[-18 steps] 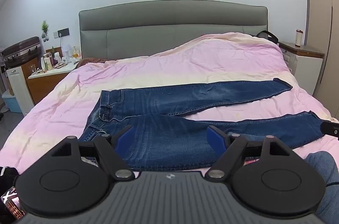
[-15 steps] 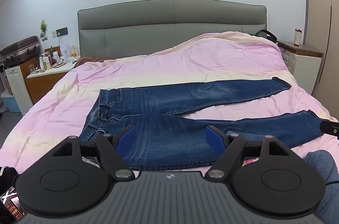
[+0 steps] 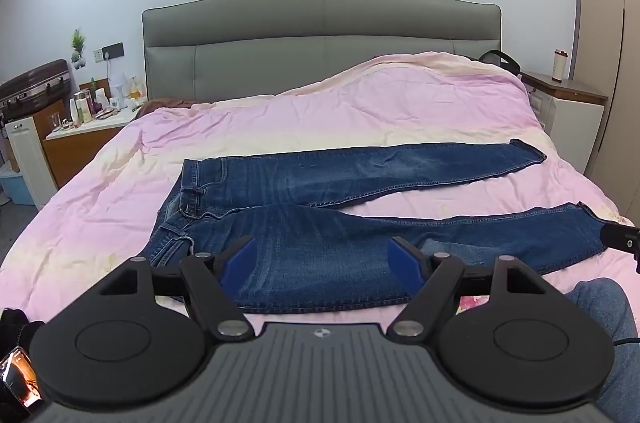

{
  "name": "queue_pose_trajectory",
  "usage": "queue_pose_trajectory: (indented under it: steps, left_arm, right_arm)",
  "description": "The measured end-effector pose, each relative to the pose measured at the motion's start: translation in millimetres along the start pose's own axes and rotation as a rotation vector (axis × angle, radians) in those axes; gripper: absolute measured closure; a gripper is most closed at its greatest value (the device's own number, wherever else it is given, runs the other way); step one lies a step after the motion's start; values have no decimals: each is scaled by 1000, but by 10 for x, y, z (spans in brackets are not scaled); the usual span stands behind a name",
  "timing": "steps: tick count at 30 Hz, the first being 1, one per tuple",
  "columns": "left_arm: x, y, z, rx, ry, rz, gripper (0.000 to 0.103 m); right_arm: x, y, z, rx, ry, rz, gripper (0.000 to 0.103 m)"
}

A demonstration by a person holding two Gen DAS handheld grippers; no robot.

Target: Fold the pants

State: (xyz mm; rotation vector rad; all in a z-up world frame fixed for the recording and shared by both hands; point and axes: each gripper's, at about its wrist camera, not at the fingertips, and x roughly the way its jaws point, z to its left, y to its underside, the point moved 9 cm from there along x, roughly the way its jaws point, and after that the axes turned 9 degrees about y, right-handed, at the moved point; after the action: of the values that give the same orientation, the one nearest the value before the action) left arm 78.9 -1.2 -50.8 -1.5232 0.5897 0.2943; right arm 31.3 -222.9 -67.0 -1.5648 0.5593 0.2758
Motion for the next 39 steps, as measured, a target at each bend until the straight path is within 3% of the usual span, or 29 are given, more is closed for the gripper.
queue_pose_trajectory:
  steps: [39]
  left_arm:
    - [-13,3,45,-16,5,7,16]
  right_arm:
    - [-78,6,36,-24,17,-10,5]
